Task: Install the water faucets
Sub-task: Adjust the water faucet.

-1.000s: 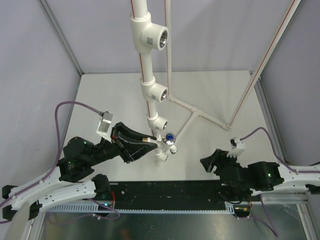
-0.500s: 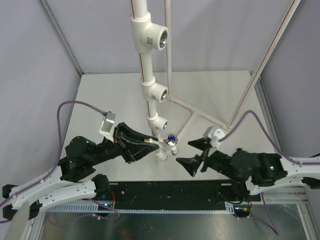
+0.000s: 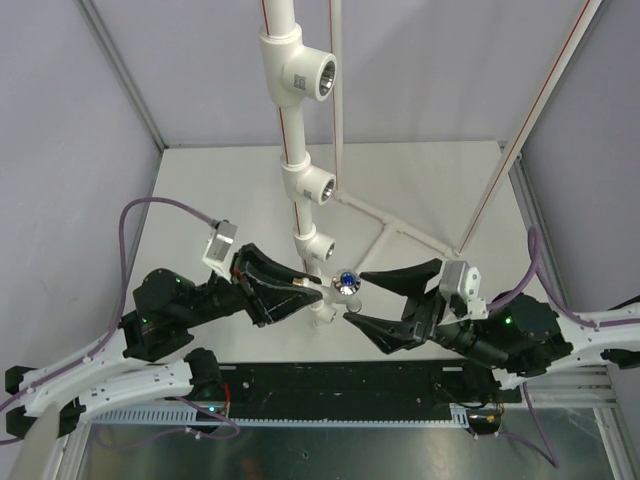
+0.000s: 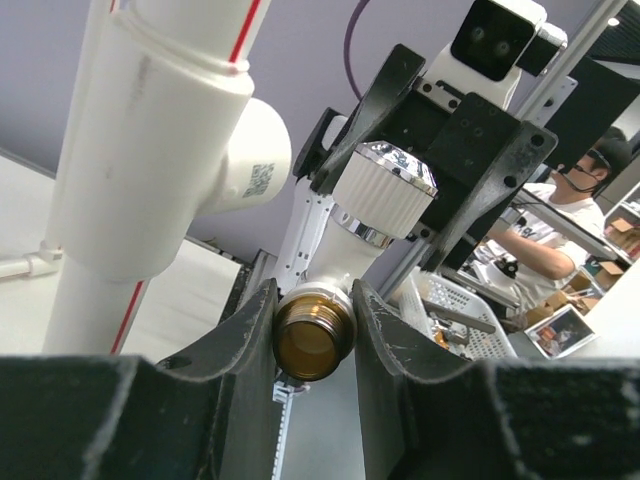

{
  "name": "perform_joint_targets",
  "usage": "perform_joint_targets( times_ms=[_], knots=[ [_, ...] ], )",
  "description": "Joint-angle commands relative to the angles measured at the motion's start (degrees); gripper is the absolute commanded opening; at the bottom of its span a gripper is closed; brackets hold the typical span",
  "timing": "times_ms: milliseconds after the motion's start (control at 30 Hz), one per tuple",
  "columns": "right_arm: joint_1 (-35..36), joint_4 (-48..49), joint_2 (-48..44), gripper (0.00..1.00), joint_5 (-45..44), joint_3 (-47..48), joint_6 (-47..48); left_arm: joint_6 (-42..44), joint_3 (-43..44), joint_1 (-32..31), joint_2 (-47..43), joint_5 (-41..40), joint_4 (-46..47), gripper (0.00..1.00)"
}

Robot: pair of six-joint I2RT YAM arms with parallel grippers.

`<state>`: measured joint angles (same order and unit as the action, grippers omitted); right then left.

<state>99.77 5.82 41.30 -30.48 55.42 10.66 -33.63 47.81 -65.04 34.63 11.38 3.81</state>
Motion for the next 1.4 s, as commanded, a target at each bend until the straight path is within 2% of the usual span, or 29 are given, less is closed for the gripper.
perform_joint_targets(
  times_ms=[0,100,300,567,633,700,767,833,867,1000,1367],
  knots=[
    [-1.7,3.4,1.7,0.68,5.9,1.7,2.6,-2.8,3.3,-0.3,0.8,3.6,5.1,0.0],
    [-2.5,2.1,3.2,0.64,8.0,2.8,2.5,-3.9,3.4,-0.3,1.2,4.5,6.0,0.0],
    [-2.9,2.7,4.9,0.49,8.5,3.5,3.0,-5.3,3.3,-0.3,1.3,5.5,7.2,0.0],
    [-3.3,4.1,5.2,0.19,7.0,3.5,2.3,-6.7,2.5,-0.3,1.4,6.4,9.2,0.0],
    [-3.3,4.4,5.1,0.15,6.7,3.5,1.6,-6.8,2.2,-0.3,1.3,6.4,9.3,0.0],
    [-3.3,4.3,4.7,0.11,6.7,3.5,0.5,-6.8,1.9,-0.3,1.3,6.5,9.3,0.09],
    [-3.3,3.6,3.9,0.07,7.1,3.5,-0.4,-6.6,1.5,-0.3,0.8,6.1,9.3,0.3],
    [-3.3,2.6,2.9,0.05,7.5,3.5,-1.3,-6.3,1.0,-0.3,-0.3,5.0,9.3,0.44],
    [-3.3,2.3,2.3,0.04,7.6,3.5,-1.7,-6.1,0.8,-0.3,-0.8,4.4,9.3,0.47],
    [-3.3,0.9,0.6,0.01,8.1,3.5,-2.3,-5.8,0.5,-0.3,-1.4,3.7,9.3,0.53],
    [-3.1,-0.1,0.8,0.0,9.7,3.5,-3.0,-5.8,0.8,-0.3,-0.7,3.8,9.3,0.57]
  ],
)
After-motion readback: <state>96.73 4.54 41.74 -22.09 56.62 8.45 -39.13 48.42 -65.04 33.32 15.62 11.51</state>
